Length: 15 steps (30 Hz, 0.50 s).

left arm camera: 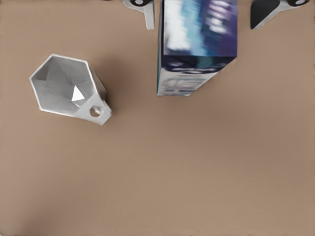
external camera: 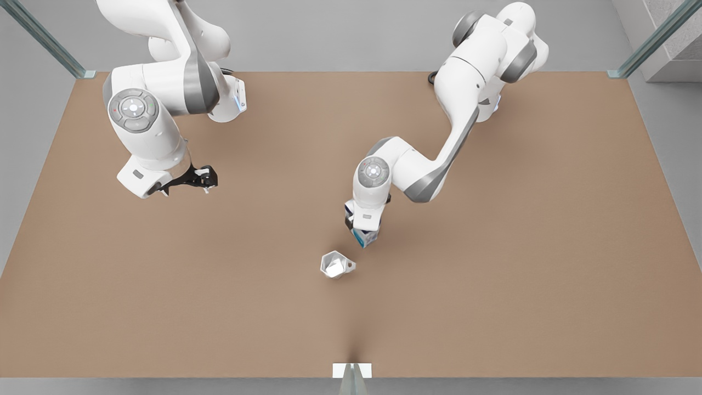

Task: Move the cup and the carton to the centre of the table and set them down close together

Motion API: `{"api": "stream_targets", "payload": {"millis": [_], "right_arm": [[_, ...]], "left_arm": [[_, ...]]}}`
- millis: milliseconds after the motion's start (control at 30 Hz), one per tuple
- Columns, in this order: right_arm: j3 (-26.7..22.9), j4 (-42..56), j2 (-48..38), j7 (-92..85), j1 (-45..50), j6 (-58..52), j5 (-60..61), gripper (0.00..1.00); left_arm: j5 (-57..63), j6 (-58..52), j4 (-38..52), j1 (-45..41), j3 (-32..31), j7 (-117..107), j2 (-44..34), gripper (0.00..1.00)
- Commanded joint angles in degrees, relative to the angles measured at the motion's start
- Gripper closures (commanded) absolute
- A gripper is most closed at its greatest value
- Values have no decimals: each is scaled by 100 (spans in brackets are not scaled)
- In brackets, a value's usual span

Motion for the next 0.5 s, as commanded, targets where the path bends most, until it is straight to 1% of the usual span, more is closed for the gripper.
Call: {"api": "stream_targets", "payload": {"millis": [0,100,167,200,267,300,333,367,400,467], "right_arm": [[0,3,-1,0,0,2,6,0],[0,3,-1,0,0,-7,-3,0],[0,3,-1,0,0,-24,6,0],[0,3,-1,0,-9,-24,6,0],[0,3,-1,0,0,-24,6,0],[0,3,-1,0,0,-24,6,0],[0,3,-1,0,0,-15,6,0],[0,3,-1,0,0,-15,6,0],[0,3,-1,0,0,-15,6,0],[0,3,-1,0,-9,-15,-3,0]], "left_arm": [[-6,-3,0,-2,0,0,-3,0],[-6,-30,0,-37,0,-123,-29,0],[-24,-319,9,-37,-9,-115,-170,0],[-42,-697,35,-2,-18,-115,-302,0],[-516,-1681,53,367,-9,-1,-1040,0],[-973,-2542,62,1114,-18,1473,-1470,0],[-991,-3404,70,1764,-9,4049,-1708,0],[-982,-3624,70,2300,-9,5201,-1813,0],[-973,-3633,70,2705,9,5914,-1989,0],[-956,-3598,-26,2811,35,5923,-2446,0]]}}
